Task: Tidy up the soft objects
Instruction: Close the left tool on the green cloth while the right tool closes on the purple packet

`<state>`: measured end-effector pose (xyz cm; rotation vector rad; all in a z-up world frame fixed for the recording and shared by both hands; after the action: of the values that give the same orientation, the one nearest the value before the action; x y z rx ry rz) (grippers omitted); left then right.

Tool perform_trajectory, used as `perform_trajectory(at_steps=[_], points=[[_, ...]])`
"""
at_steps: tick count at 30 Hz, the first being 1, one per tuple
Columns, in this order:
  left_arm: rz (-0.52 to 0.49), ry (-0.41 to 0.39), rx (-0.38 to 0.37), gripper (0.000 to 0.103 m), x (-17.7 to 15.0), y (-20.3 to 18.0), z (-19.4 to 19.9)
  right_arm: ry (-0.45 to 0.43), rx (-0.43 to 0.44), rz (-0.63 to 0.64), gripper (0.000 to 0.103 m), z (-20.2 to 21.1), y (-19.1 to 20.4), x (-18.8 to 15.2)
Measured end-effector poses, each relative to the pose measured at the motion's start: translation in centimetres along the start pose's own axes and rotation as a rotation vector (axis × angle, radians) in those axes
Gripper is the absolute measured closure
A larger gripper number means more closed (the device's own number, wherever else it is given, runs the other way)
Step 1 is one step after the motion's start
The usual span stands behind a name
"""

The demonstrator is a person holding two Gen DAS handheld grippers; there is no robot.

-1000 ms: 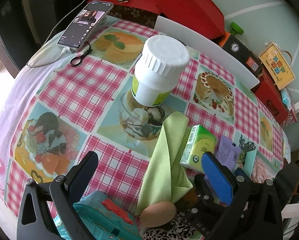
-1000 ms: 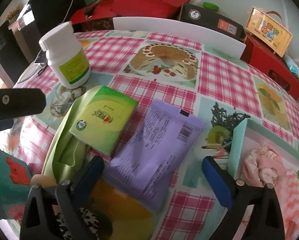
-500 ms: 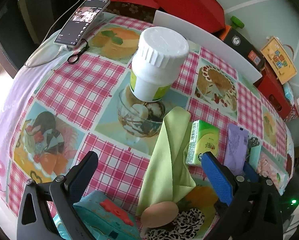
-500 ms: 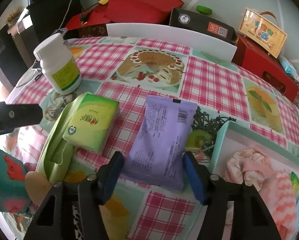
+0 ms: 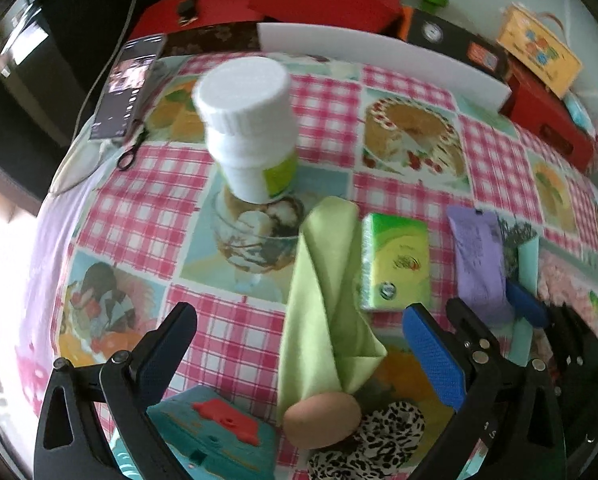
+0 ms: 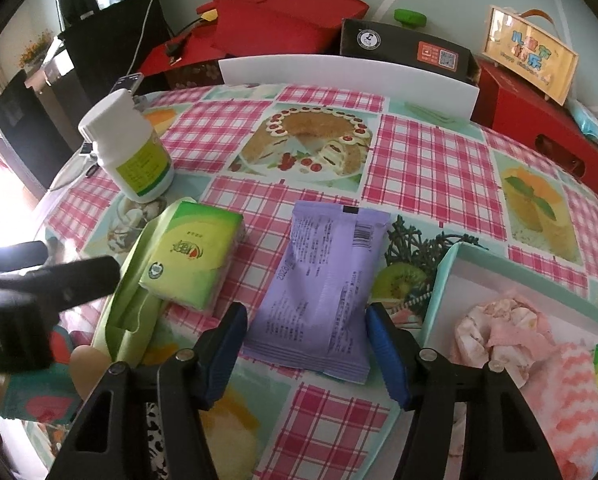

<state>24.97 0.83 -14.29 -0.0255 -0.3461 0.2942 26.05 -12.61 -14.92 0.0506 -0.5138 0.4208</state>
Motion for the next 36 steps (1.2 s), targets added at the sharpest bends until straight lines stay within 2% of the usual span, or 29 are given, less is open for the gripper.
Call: perform_trajectory(at_steps=[4,6,8,13,17,28,31,34,36], points=[[-0.026,0.014,0.020,0.003,-0.7,-0.8,-0.6,-0.003,0.009,0.002,0.038,0.0,0.0,-0.1],[-0.042,0.029,0.017,0.015,-1.2,-1.3,-1.0,-0.005,0.015,0.001,0.038,0.1,0.0,-0.1],[-0.037,0.049,-0.004,0.021,-1.5,-1.5,-1.3,-0.001,0.010,0.013,0.038,0.0,0.0,-0.1],[-0.023,0.059,0.001,0.025,-1.8,-1.3,-1.9,0.010,-0.009,0.053,0.038,-0.1,0.4,-0.3],[-0.015,0.058,0.018,0.035,-2.1,-0.8,-2.2,0.010,0.000,0.072,0.038,0.0,0.4,-0.4],[-0.039,0.077,0.006,0.037,-2.6,-0.9,-4.0,0.027,-0.011,0.113,0.038,0.2,0.1,-0.8],[-0.041,0.078,-0.004,0.041,-2.5,-0.8,-4.4,0.028,-0.011,0.118,0.038,0.3,0.1,-0.8],[-0.045,0.071,-0.008,0.049,-2.5,-0.9,-4.5,0.029,-0.015,0.121,0.038,0.2,0.1,-0.9],[-0.050,0.066,-0.014,0.058,-2.4,-1.2,-4.3,0.030,-0.016,0.123,0.038,0.3,0.2,-0.9]])
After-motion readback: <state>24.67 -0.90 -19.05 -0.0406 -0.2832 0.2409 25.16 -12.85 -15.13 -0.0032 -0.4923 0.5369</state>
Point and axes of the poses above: each gripper's, at about its wrist camera, not at the fingertips, and z roughly against the way its jaws point, y to its left, x to its top, the point moved 9 cm from there along -z, roughly the way its jaws point, and after that the axes turned 13 degrees about z, right-handed, at the moved point
